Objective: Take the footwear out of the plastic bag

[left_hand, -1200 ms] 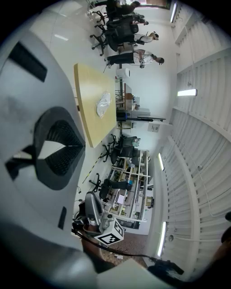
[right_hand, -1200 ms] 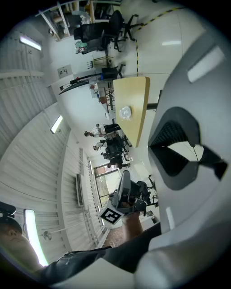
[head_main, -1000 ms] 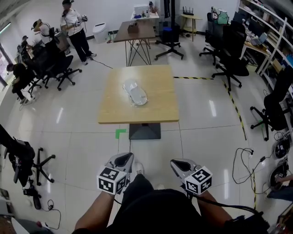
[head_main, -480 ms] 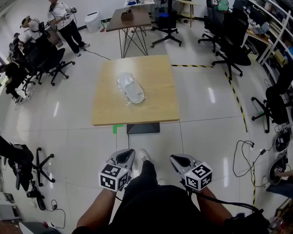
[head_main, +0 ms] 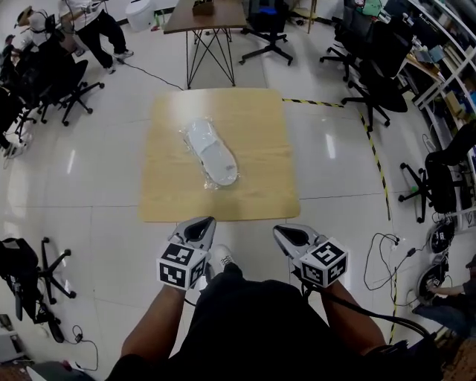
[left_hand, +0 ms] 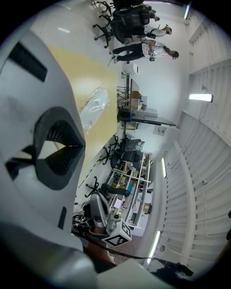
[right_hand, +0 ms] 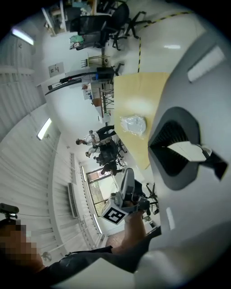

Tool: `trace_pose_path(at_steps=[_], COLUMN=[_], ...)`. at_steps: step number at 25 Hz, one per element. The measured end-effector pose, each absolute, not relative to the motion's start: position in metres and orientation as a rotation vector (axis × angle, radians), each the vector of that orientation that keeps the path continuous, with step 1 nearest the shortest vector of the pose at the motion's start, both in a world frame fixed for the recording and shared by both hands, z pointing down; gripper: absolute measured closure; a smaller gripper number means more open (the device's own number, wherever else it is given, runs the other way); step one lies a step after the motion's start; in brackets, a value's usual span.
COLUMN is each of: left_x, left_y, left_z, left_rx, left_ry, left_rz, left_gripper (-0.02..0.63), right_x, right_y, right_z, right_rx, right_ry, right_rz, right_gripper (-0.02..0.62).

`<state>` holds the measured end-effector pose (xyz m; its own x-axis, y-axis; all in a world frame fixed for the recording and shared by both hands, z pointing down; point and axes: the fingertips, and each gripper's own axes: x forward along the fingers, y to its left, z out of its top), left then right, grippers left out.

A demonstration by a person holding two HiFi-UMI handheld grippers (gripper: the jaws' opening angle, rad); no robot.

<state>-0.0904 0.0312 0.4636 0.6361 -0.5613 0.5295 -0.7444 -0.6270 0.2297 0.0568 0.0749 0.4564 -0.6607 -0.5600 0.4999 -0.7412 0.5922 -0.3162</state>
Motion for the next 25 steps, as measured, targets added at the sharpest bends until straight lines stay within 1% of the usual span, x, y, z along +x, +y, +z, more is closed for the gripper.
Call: trace_pose_path(at_steps=[7,10,15,21,25], left_x=[-0.113,-0.118,-0.111,-0.111,-0.104], left_y=[-0.051,-0.057,-0.053,-0.078,-0.107], left_z=[0.491,0.506,0.531,0.528,0.519], left_rx=[2.414,2.377,2.366,2.298,2.299], left_ry=[-1.031,-1.033,-1.007,-1.132,-1.217], left_rz=[0.671,0.704,0.897,0.846,0.849], left_gripper=[0.598,0.598,0.598,0.598,0.598], right_x=[0.024,0.018,0.03,0.025,0.018], right_y=[-0.016,-0.03,-0.052,-0.099,-0.125], right_z=[0.477,0.5,0.543,0.575,0.593], right_rx=[0.98,0.905,0.807,0.706,0.622], right_ry=[-2.44,-2.382,-2.29,-2.246,-2.217], right_rz=[0.664,0.637,0.624,0.484,0.367], right_gripper=[0.591,0.588,0.57,0.522,0.509])
